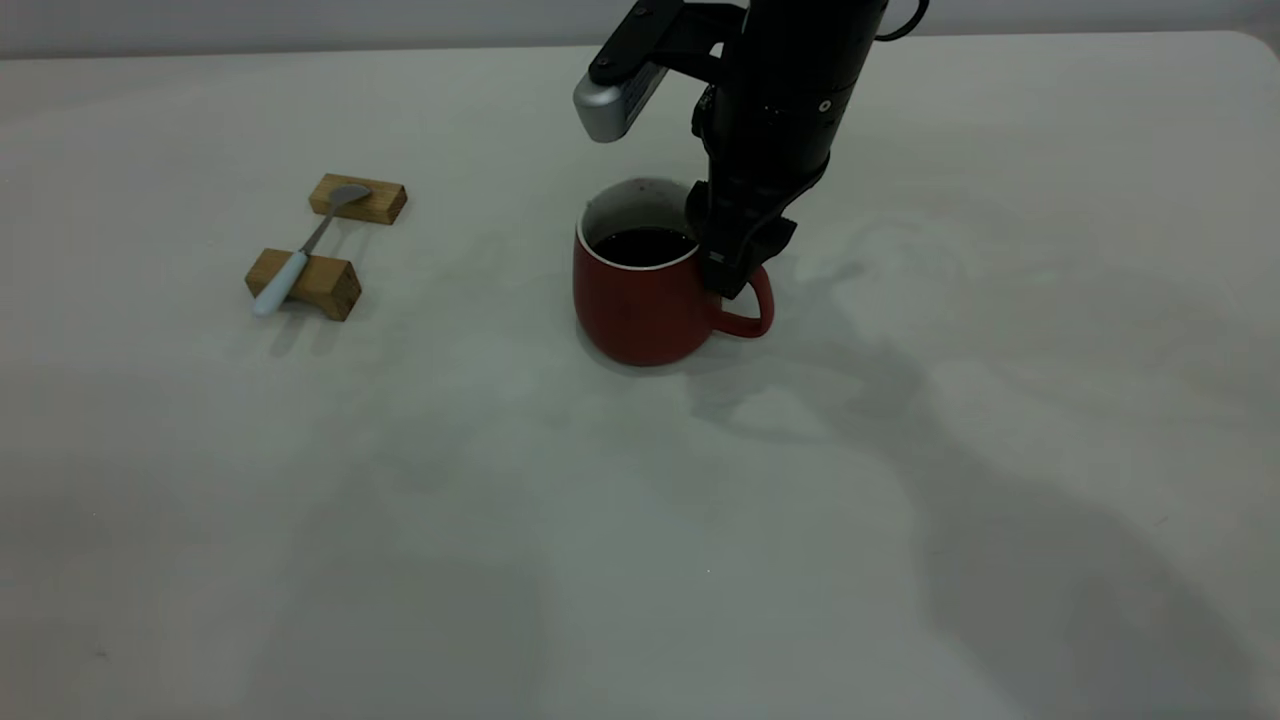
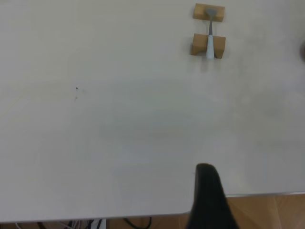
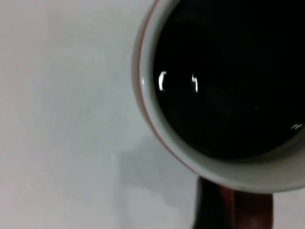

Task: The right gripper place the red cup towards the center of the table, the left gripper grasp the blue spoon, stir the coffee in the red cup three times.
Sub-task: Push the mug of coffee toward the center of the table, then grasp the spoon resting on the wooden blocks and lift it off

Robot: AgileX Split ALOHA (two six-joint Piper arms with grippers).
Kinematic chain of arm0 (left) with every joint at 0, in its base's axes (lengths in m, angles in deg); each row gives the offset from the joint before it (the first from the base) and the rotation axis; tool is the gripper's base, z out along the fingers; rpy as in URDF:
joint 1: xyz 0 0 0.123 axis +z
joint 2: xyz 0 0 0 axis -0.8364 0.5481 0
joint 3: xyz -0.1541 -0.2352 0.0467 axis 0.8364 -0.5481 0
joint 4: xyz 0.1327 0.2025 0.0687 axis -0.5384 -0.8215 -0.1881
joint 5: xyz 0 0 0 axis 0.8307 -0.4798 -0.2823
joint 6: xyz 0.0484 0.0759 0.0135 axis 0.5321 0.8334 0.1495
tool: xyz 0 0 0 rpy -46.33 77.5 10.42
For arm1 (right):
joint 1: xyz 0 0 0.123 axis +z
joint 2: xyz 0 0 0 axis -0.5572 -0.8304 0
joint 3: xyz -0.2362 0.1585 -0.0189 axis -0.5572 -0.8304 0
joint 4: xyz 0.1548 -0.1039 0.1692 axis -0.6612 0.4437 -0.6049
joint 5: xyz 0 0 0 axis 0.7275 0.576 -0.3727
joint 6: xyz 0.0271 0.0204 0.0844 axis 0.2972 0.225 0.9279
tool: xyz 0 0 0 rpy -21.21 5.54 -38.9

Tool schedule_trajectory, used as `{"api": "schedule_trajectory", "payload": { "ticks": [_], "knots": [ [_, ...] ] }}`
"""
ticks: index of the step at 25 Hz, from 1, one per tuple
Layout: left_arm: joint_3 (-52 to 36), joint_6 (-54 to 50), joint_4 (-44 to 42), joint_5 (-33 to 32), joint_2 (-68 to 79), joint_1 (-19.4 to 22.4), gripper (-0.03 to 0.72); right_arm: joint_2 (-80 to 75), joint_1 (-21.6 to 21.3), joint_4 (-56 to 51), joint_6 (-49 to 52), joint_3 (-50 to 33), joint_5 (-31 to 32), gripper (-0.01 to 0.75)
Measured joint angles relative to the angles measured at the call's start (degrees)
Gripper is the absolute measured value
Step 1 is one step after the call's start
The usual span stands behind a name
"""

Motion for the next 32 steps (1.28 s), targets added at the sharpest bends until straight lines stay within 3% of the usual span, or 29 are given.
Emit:
{"api": "schedule_trajectory", "payload": {
  "ticks": [5, 10, 18, 25, 32],
  "knots": [
    [0.0, 0.0, 0.0, 0.0, 0.0, 0.0, 0.571, 1.06, 0.0, 1.82, 1.31, 0.0, 4.73, 0.667],
    [0.0, 0.0, 0.0, 0.0, 0.0, 0.0, 0.571, 10.96, 0.0, 4.38, 7.11, 0.0, 12.96, 0.675],
    [0.0, 0.0, 0.0, 0.0, 0.0, 0.0, 0.571, 35.48, 0.0, 13.0, 27.49, 0.0, 34.13, 0.672],
    [0.0, 0.0, 0.0, 0.0, 0.0, 0.0, 0.571, 53.27, 0.0, 14.5, 33.41, -6.35, 36.17, 0.668],
    [0.0, 0.0, 0.0, 0.0, 0.0, 0.0, 0.571, 73.88, 0.0, 14.52, 38.5, -27.61, 36.77, 0.661]
  ]
}}
